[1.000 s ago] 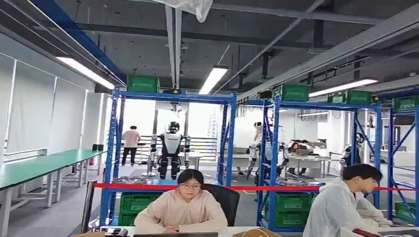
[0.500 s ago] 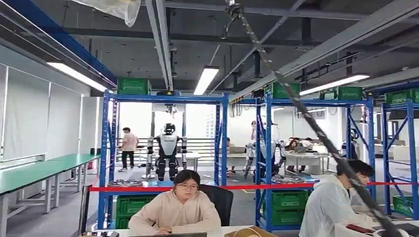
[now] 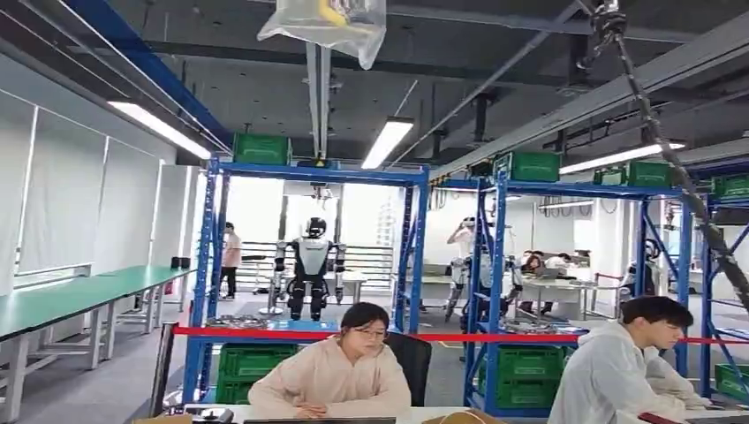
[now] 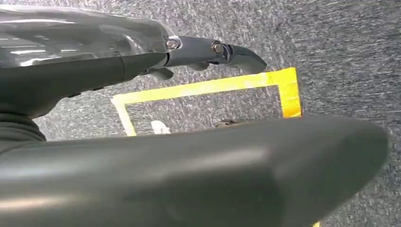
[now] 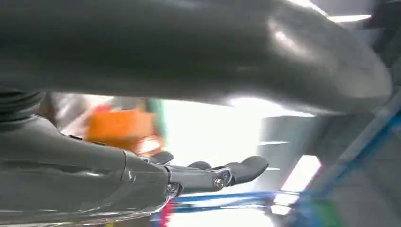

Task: Take the parts from the cabinet and place them on the table.

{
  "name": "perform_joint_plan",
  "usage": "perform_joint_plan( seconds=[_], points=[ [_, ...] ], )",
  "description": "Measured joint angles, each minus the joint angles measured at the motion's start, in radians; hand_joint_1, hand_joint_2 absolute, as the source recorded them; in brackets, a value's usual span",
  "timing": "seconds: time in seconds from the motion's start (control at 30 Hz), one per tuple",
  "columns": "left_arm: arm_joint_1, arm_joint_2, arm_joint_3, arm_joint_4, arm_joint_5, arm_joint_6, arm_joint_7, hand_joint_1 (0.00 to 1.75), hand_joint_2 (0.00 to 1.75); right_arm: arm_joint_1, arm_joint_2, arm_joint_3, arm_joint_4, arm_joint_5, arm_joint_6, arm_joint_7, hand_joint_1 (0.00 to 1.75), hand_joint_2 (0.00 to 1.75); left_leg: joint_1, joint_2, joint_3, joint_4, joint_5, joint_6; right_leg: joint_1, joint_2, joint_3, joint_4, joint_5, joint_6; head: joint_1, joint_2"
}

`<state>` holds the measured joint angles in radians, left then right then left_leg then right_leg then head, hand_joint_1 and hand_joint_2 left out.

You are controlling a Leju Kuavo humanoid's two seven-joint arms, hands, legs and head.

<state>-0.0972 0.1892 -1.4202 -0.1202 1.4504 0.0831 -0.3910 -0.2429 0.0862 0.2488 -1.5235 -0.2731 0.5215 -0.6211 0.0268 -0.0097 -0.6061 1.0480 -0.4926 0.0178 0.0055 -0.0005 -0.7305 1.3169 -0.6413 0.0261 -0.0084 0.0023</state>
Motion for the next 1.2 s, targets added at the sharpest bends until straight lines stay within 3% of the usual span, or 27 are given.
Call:
perform_joint_plan(
  seconds=[0.03, 0.07, 0.17, 0.2, 0.27, 0.33, 0.37, 0.4, 0.43, 0.5, 0.53, 0.57, 0.6, 0.67, 0.7, 0.73, 0.83, 0.87, 0.9, 0.93, 1.0, 1.03, 1.07, 1.1, 1.17, 1.2],
  points=[
    [0.003, 0.000, 0.000, 0.000, 0.003, 0.001, 0.000, 0.00, 0.00, 0.052, 0.002, -0.009, -0.069, 0.011, 0.002, -0.013, 0.00, 0.00, -0.002, 0.000, 0.000, 0.000, 0.000, 0.000, 0.000, 0.000, -0.014, 0.026, 0.000, -0.001, 0.000, 0.000],
    [0.004, 0.000, 0.000, 0.000, 0.005, 0.002, 0.000, 0.00, 0.00, 0.089, 0.003, -0.014, -0.114, 0.027, 0.003, -0.029, 0.00, 0.00, -0.004, 0.000, 0.000, 0.000, 0.000, 0.000, 0.000, 0.000, -0.001, 0.000, 0.021, -0.003, 0.000, 0.000],
    [0.004, -0.001, 0.000, 0.000, 0.016, 0.006, -0.002, 0.00, 0.00, 0.172, 0.005, -0.026, -0.238, 0.094, 0.004, -0.069, 0.00, 0.00, -0.008, 0.000, 0.000, -0.001, 0.000, 0.000, 0.009, 0.002, 0.131, -0.254, 0.136, -0.027, 0.000, 0.000],
    [0.004, -0.003, 0.000, 0.000, 0.019, 0.008, -0.004, 0.00, 0.00, 0.192, 0.006, -0.027, -0.272, 0.118, 0.003, -0.073, 0.00, 0.00, -0.011, 0.000, -0.002, 0.000, 0.000, -0.002, 0.016, 0.002, 0.150, -0.293, 0.133, -0.029, 0.000, 0.000],
    [0.007, -0.003, 0.000, 0.000, 0.026, 0.010, -0.006, 0.00, 0.00, 0.229, 0.007, -0.027, -0.313, 0.156, -0.009, -0.074, 0.00, 0.00, -0.008, 0.001, -0.002, -0.001, 0.004, -0.009, 0.020, 0.002, 0.147, -0.292, 0.142, -0.030, 0.000, 0.000],
    [0.009, -0.004, 0.000, 0.000, 0.034, 0.011, -0.006, 0.00, 0.00, 0.262, 0.007, -0.030, -0.348, 0.173, -0.013, -0.074, 0.00, 0.00, -0.006, 0.001, 0.001, -0.009, 0.013, -0.022, 0.021, 0.002, 0.148, -0.300, 0.153, -0.042, 0.000, 0.000],
    [0.010, -0.004, 0.000, 0.000, 0.037, 0.011, -0.007, 0.00, 0.00, 0.275, 0.010, -0.031, -0.364, 0.179, -0.014, -0.074, 0.00, 0.00, -0.005, 0.002, -0.002, -0.005, -0.003, -0.025, 0.011, -0.006, 0.148, -0.320, 0.170, -0.050, 0.000, 0.000],
    [0.012, -0.005, 0.000, 0.000, 0.037, 0.011, -0.007, 0.00, 0.00, 0.284, 0.012, -0.032, -0.374, 0.183, -0.016, -0.074, 0.00, 0.00, -0.007, 0.002, -0.009, 0.016, -0.040, -0.025, 0.012, -0.005, 0.145, -0.324, 0.177, -0.056, 0.000, 0.000],
    [0.014, -0.005, 0.000, 0.000, 0.038, 0.011, -0.007, 0.00, 0.00, 0.293, 0.013, -0.032, -0.382, 0.188, -0.020, -0.074, 0.00, 0.00, -0.007, 0.002, -0.022, 0.063, -0.084, -0.025, 0.011, -0.006, 0.139, -0.324, 0.181, -0.058, 0.000, 0.000],
    [0.013, -0.005, 0.000, 0.001, 0.045, 0.013, -0.006, 0.00, 0.00, 0.326, 0.012, -0.037, -0.390, 0.205, -0.028, -0.074, 0.00, 0.00, -0.008, 0.002, -0.063, 0.215, -0.177, -0.030, 0.012, -0.008, 0.123, -0.324, 0.193, -0.057, 0.000, 0.000],
    [0.014, -0.005, 0.000, 0.001, 0.049, 0.013, -0.006, 0.00, 0.00, 0.338, 0.012, -0.037, -0.394, 0.215, -0.034, -0.074, 0.00, 0.00, -0.008, 0.002, -0.065, 0.257, -0.194, -0.033, 0.012, -0.009, 0.114, -0.322, 0.200, -0.056, 0.000, 0.000],
    [0.015, -0.005, 0.000, 0.001, 0.050, 0.013, -0.006, 0.00, 0.00, 0.348, 0.012, -0.038, -0.398, 0.224, -0.042, -0.074, 0.00, 0.00, -0.007, 0.002, -0.044, 0.244, -0.187, -0.034, 0.011, -0.008, 0.103, -0.321, 0.208, -0.055, 0.000, 0.000],
    [0.015, -0.005, 0.000, 0.001, 0.054, 0.013, -0.006, 0.00, 0.00, 0.357, 0.011, -0.040, -0.400, 0.230, -0.050, -0.074, 0.00, 0.00, -0.005, 0.002, -0.003, 0.192, -0.165, -0.036, 0.010, -0.008, 0.094, -0.319, 0.215, -0.053, 0.000, 0.000],
    [0.012, -0.005, 0.000, 0.002, 0.058, 0.014, -0.007, 0.00, 0.00, 0.371, 0.010, -0.042, -0.403, 0.246, -0.074, -0.074, 0.00, 0.00, -0.002, 0.003, 0.118, 0.010, -0.104, -0.042, 0.006, -0.006, 0.074, -0.308, 0.226, -0.044, 0.000, 0.000],
    [0.008, -0.005, 0.000, 0.002, 0.060, 0.015, -0.008, 0.00, 0.00, 0.375, 0.010, -0.044, -0.406, 0.252, -0.086, -0.074, 0.00, 0.00, -0.001, 0.001, 0.155, -0.059, -0.111, -0.042, 0.011, -0.004, 0.063, -0.295, 0.231, -0.036, 0.000, 0.000],
    [0.008, -0.005, 0.000, 0.002, 0.062, 0.016, -0.010, 0.00, 0.00, 0.378, 0.008, -0.045, -0.408, 0.254, -0.101, -0.074, 0.00, 0.00, -0.005, -0.005, 0.148, -0.050, -0.096, -0.028, 0.012, -0.002, 0.058, -0.289, 0.235, -0.033, 0.000, 0.000],
    [0.014, -0.007, -0.001, 0.002, 0.066, 0.018, -0.011, 0.00, 0.00, 0.405, -0.004, -0.045, -0.401, 0.266, -0.137, -0.074, 0.00, 0.00, -0.014, -0.003, 0.144, -0.042, -0.081, -0.010, 0.007, 0.001, 0.060, -0.295, 0.259, -0.020, 0.000, 0.000],
    [0.013, -0.011, -0.001, 0.002, 0.067, 0.018, -0.011, 0.00, 0.00, 0.414, -0.009, -0.047, -0.398, 0.274, -0.148, -0.074, 0.00, 0.00, -0.007, 0.002, 0.137, -0.046, -0.068, -0.001, 0.003, 0.006, 0.055, -0.292, 0.257, -0.015, 0.000, 0.000],
    [0.010, -0.011, -0.001, 0.002, 0.067, 0.018, -0.011, 0.00, 0.00, 0.420, -0.013, -0.051, -0.394, 0.278, -0.156, -0.074, 0.00, 0.00, -0.009, 0.007, 0.124, -0.045, -0.058, 0.005, 0.002, 0.005, 0.046, -0.270, 0.210, -0.008, 0.000, 0.000],
    [0.010, -0.011, -0.001, 0.002, 0.067, 0.018, -0.012, 0.00, 0.00, 0.424, -0.019, -0.052, -0.389, 0.292, -0.170, -0.074, 0.00, 0.00, -0.009, 0.009, 0.111, -0.044, -0.049, 0.011, -0.001, 0.005, 0.030, -0.214, 0.145, -0.002, 0.000, 0.000],
    [0.011, -0.012, -0.004, 0.002, 0.068, 0.017, -0.012, 0.00, 0.00, 0.429, -0.031, -0.052, -0.372, 0.321, -0.195, -0.074, 0.00, 0.00, -0.013, 0.013, 0.086, -0.044, -0.031, 0.014, -0.004, 0.005, -0.004, -0.058, 0.037, 0.005, 0.000, 0.000],
    [0.011, -0.013, -0.008, 0.002, 0.068, 0.017, -0.012, 0.00, 0.00, 0.435, -0.037, -0.052, -0.360, 0.334, -0.207, -0.074, 0.00, 0.00, -0.015, 0.015, 0.073, -0.042, -0.022, 0.015, -0.004, 0.005, -0.009, 0.007, 0.015, 0.005, 0.000, 0.000],
    [0.011, -0.014, -0.010, 0.002, 0.068, 0.016, -0.011, 0.00, 0.00, 0.437, -0.043, -0.052, -0.346, 0.354, -0.224, -0.074, 0.00, 0.00, -0.018, 0.016, 0.061, -0.042, -0.014, 0.016, -0.004, 0.005, 0.003, 0.026, 0.024, 0.004, 0.000, 0.000],
    [0.012, -0.015, -0.011, 0.002, 0.068, 0.013, -0.011, 0.00, 0.00, 0.437, -0.049, -0.052, -0.331, 0.374, -0.236, -0.074, 0.00, 0.00, -0.021, 0.016, 0.051, -0.042, -0.006, 0.015, -0.004, 0.005, 0.036, 0.003, 0.047, 0.000, 0.000, 0.000],
    [0.011, -0.019, -0.013, 0.002, 0.068, 0.011, -0.011, 0.00, 0.00, 0.435, -0.059, -0.050, -0.302, 0.402, -0.251, -0.074, 0.00, 0.00, -0.026, 0.015, 0.033, -0.042, 0.009, 0.016, 0.004, 0.006, 0.161, -0.165, 0.105, -0.021, 0.000, 0.000],
    [0.010, -0.025, -0.015, 0.002, 0.068, 0.010, -0.011, 0.00, 0.00, 0.430, -0.065, -0.050, -0.291, 0.411, -0.255, -0.072, 0.00, 0.00, -0.024, 0.015, 0.030, -0.042, 0.014, 0.015, 0.013, 0.009, 0.227, -0.260, 0.110, -0.036, 0.000, 0.000]
  ],
)
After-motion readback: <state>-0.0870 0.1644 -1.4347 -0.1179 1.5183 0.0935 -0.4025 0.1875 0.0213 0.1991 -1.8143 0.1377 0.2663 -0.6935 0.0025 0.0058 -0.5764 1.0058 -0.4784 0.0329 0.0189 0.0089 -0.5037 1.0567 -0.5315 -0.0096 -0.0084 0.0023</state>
